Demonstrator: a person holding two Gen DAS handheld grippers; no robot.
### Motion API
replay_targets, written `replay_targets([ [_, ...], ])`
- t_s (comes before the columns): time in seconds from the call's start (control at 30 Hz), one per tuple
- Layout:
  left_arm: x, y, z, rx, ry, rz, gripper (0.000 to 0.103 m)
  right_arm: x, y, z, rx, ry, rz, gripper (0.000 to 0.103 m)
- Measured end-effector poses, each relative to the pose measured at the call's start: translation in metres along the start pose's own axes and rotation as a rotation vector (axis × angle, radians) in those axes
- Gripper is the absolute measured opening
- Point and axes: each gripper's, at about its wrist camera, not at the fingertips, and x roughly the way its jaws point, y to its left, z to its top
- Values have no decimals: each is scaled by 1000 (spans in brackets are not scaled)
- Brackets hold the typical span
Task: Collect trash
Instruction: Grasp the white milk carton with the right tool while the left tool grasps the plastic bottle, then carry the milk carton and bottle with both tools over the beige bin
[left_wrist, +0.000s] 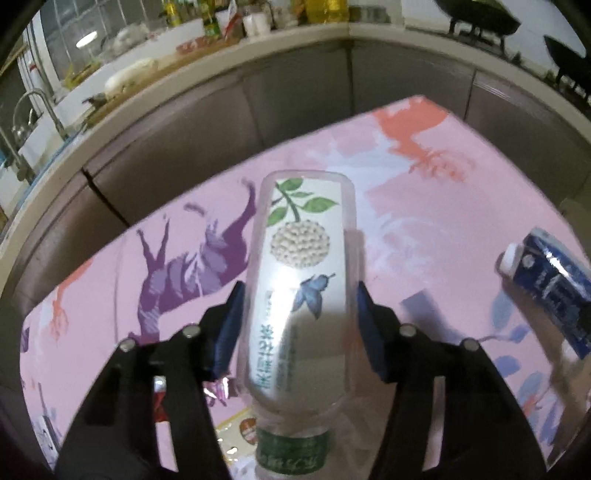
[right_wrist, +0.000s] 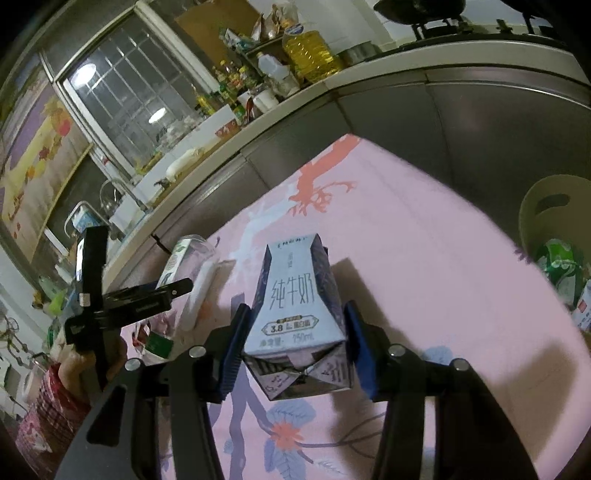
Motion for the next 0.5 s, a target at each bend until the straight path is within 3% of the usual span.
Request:
replay_targets([
  [0.1, -23, -14, 14, 8, -67, -40, 55, -15, -12, 7, 21, -39, -14, 48],
  [0.23, -47, -55, 35, 31, -106, -164, 55, -40, -39, 16, 60, -95, -49, 48],
  [0.33, -55, -100, 45, 67, -89, -278, 55, -67, -70, 21, 102, -145, -97, 48],
  [0.5, -48, -187, 56, 152, 11, -445, 55, -112, -126, 25, 155, -209, -208, 48],
])
